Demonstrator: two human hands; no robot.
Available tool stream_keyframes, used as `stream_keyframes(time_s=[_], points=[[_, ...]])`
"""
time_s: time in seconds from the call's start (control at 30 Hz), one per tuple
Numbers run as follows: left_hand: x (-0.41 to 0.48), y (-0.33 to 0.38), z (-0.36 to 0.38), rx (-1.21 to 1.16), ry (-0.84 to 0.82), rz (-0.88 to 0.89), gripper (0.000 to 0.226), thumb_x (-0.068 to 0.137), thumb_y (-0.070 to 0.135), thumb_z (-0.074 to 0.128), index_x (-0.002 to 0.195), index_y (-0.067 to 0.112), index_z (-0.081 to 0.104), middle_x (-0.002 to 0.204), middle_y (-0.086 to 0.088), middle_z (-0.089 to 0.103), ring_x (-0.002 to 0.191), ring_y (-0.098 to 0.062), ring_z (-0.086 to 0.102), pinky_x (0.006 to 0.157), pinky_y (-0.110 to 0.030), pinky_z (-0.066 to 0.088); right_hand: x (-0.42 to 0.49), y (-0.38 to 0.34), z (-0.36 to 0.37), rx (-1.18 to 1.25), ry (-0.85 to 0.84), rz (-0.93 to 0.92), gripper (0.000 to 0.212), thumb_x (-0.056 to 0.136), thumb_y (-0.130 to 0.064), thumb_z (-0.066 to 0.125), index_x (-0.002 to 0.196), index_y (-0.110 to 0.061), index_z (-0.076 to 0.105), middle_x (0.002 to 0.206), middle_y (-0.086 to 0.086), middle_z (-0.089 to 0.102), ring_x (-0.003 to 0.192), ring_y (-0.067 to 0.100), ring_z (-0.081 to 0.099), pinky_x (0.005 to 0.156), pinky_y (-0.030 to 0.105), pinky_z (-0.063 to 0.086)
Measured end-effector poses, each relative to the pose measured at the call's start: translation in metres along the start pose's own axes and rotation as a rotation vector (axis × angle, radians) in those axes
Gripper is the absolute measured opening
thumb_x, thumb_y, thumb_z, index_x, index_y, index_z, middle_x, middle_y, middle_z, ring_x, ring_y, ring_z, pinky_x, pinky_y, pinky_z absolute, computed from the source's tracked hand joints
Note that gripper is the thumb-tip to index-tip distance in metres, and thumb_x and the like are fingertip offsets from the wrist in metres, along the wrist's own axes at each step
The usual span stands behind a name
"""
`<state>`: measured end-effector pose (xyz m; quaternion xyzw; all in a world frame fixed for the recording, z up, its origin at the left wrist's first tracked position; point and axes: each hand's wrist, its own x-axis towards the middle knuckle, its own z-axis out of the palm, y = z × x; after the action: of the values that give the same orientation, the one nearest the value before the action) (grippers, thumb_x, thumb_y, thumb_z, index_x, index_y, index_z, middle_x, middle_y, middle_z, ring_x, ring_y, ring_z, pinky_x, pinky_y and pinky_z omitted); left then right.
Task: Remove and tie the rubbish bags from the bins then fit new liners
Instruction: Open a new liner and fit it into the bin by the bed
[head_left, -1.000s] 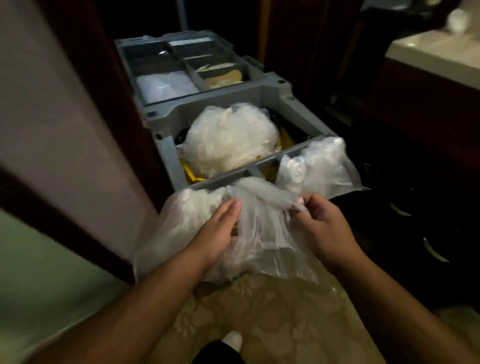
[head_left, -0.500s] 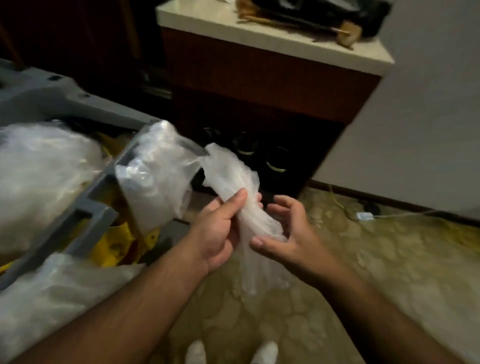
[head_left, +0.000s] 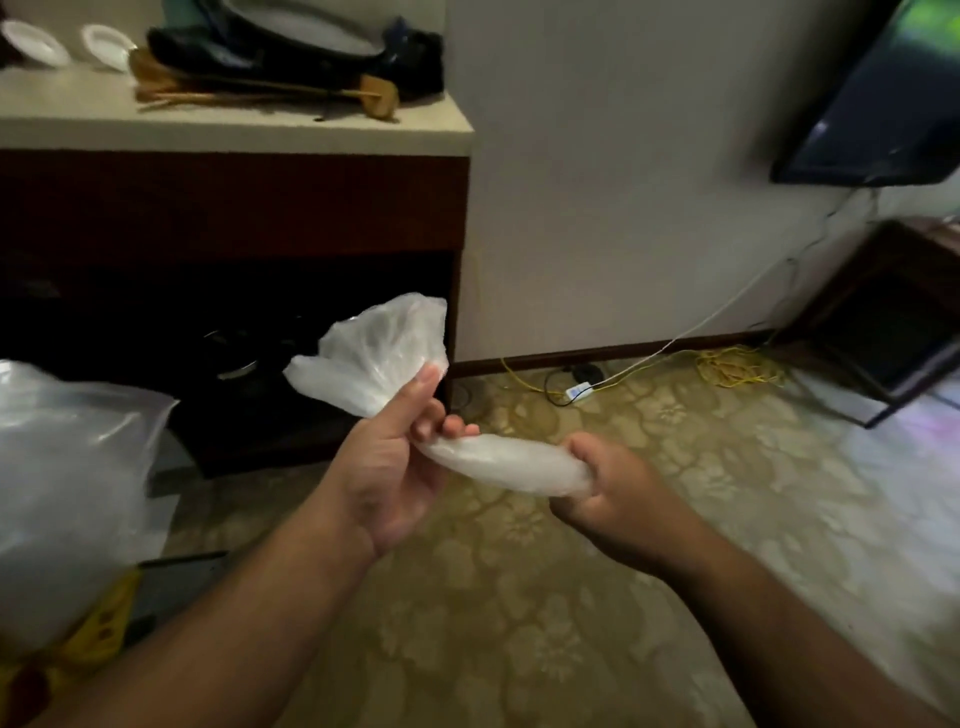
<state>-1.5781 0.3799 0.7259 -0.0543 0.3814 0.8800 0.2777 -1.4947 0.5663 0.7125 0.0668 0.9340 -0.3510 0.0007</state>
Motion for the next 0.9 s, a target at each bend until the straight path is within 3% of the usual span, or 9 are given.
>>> stream_keyframes(time_s=[0.1,0.23,0.3,0.37,0.47,0.53,0.63,0.77,0.9], points=[[0.021,-0.027,0.04,0.001,-0.026,-0.011,0.028,0.083,0.03,0.063,0.107,0.016,0.065,0.053,0.006,0.037,0.059,-0.011,0.048,0.101,-0.04,0.046,-0.004,0.044,-0.043,0.037,0.014,0.03,0.017,0.087,-0.018,0.069,0.086,-0.026,0.054,0.078,-0.005,0.06,0.064,0.009,0.052,0.053,0.024,0.039],[0.05,-0.062,0.09,-0.018,-0.053,-0.003,0.013,0.083,0.031,0.061,0.089,0.019,0.062,0.056,0.005,0.044,0.066,-0.013,0.053,0.097,-0.035,0.043,-0.005,0.102,-0.096,0.033,0.147,0.08,0.019,0.086,-0.02,0.071,0.092,-0.027,0.054,0.082,-0.004,0.062,0.067,0.006,0.056,0.056,0.028,0.044],[0.064,-0.08,0.114,-0.026,-0.062,-0.009,0.014,0.083,0.033,0.061,0.081,0.02,0.057,0.059,0.004,0.046,0.066,-0.014,0.053,0.099,-0.036,0.04,-0.01,0.129,-0.121,-0.031,0.164,0.088,0.026,0.08,-0.023,0.077,0.095,-0.03,0.056,0.087,-0.011,0.064,0.075,0.005,0.06,0.056,0.021,0.046],[0.081,-0.099,0.137,-0.006,-0.078,-0.036,0.022,0.086,0.037,0.059,0.073,0.021,0.051,0.061,0.004,0.047,0.064,-0.014,0.054,0.097,-0.037,0.039,-0.017,0.155,-0.146,-0.118,0.196,0.122,0.024,0.078,-0.027,0.08,0.087,-0.032,0.058,0.081,-0.012,0.062,0.073,0.005,0.058,0.056,0.017,0.04],[0.111,-0.129,0.173,0.076,-0.11,-0.086,0.033,0.086,0.04,0.056,0.062,0.022,0.042,0.063,0.001,0.047,0.064,-0.015,0.05,0.091,-0.04,0.033,-0.026,0.195,-0.183,-0.064,0.299,0.232,0.027,0.082,-0.024,0.08,0.067,-0.028,0.057,0.063,-0.007,0.057,0.057,0.005,0.051,0.052,0.018,0.038],[0.133,-0.149,0.194,0.132,-0.136,-0.127,0.037,0.087,0.039,0.053,0.058,0.022,0.036,0.065,0.0,0.046,0.066,-0.016,0.043,0.083,-0.039,0.033,-0.034,0.216,-0.204,0.095,0.321,0.3,0.019,0.084,-0.022,0.077,0.069,-0.021,0.065,0.057,-0.002,0.057,0.05,0.006,0.048,0.05,0.019,0.033],[0.169,-0.174,0.22,0.191,-0.139,-0.227,0.043,0.097,0.04,0.045,0.06,0.022,0.035,0.069,0.0,0.046,0.068,-0.015,0.043,0.075,-0.037,0.035,-0.045,0.24,-0.229,0.418,0.291,0.36,0.008,0.085,-0.027,0.075,0.083,-0.019,0.076,0.059,0.002,0.061,0.054,0.006,0.053,0.054,0.023,0.04],[0.226,-0.203,0.258,0.323,-0.162,-0.336,0.046,0.1,0.045,0.042,0.06,0.022,0.038,0.073,-0.001,0.05,0.078,-0.017,0.048,0.077,-0.035,0.037,-0.039,0.272,-0.253,1.089,0.378,0.272,0.036,0.05,-0.042,0.092,0.073,-0.018,0.077,0.07,0.008,0.063,0.065,0.017,0.058,0.064,0.029,0.051],[0.285,-0.234,0.297,0.496,-0.283,-0.387,0.046,0.098,0.049,0.043,0.062,0.021,0.042,0.073,-0.003,0.052,0.076,-0.019,0.048,0.073,-0.035,0.038,-0.009,0.299,-0.278,1.358,0.638,0.234,0.049,0.04,-0.044,0.099,0.068,-0.011,0.075,0.09,0.014,0.07,0.092,0.025,0.069,0.074,0.037,0.057]])
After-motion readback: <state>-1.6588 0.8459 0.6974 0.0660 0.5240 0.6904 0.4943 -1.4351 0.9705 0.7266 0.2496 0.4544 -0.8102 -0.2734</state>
